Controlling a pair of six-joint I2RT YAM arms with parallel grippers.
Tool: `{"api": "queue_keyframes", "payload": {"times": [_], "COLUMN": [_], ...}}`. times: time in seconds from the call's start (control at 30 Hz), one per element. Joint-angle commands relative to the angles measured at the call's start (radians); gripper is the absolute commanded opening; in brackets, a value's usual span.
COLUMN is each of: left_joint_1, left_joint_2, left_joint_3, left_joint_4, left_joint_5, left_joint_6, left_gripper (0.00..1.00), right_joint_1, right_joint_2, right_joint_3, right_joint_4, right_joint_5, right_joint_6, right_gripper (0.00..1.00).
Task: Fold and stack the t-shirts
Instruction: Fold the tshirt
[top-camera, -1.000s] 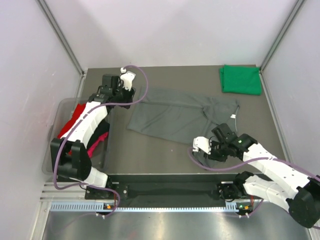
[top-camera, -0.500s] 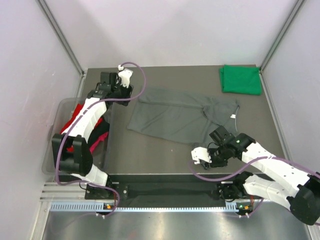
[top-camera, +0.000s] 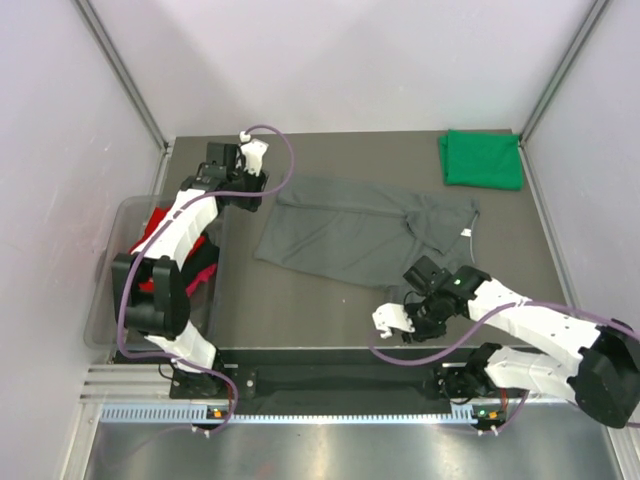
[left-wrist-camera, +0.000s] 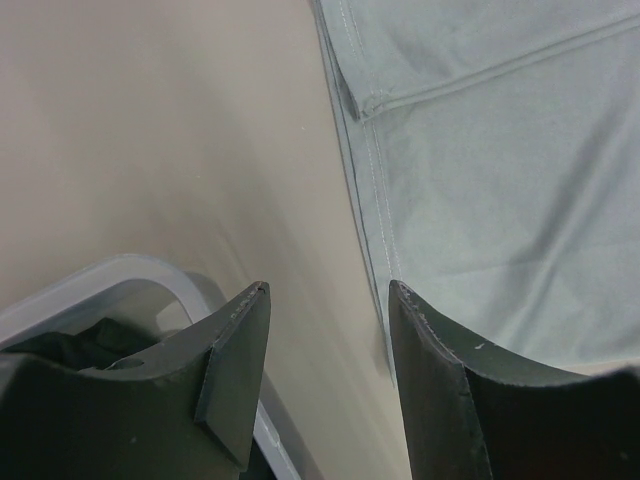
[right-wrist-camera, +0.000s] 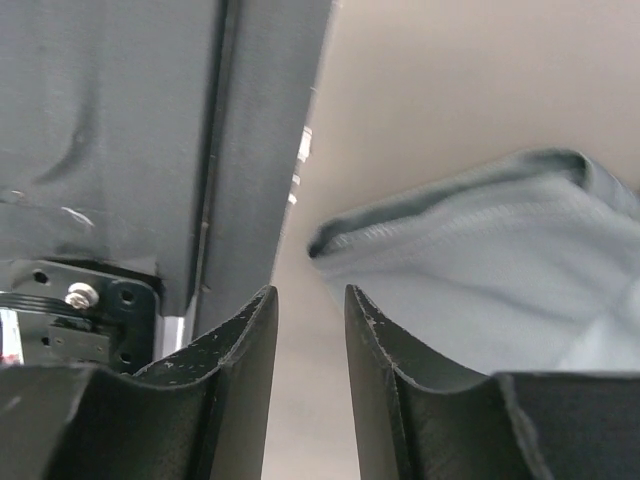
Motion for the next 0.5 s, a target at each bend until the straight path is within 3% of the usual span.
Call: {"api": "queue_keyframes", "payload": {"times": [0.0, 0.47], "left_joint_1": [0.005, 0.003], "left_joint_2": [0.011, 0.008], "left_joint_3": [0.054, 0.047], "left_joint_4": [0.013, 0.016], "left_joint_5": [0.010, 0.019], "left_joint_6": [-0.011, -0.012], "left_gripper": [0.56, 0.56], "right_joint_1": [0.053, 0.104], "right_joint_2": [0.063, 0.160], "right_joint_3": [-0.006, -0.041], "right_joint_4": [0.037, 0.140], "right_joint_5": [-0.020, 0.049], "right_joint_6": [0.015, 0.052], "right_gripper": [0.35, 0.39]}}
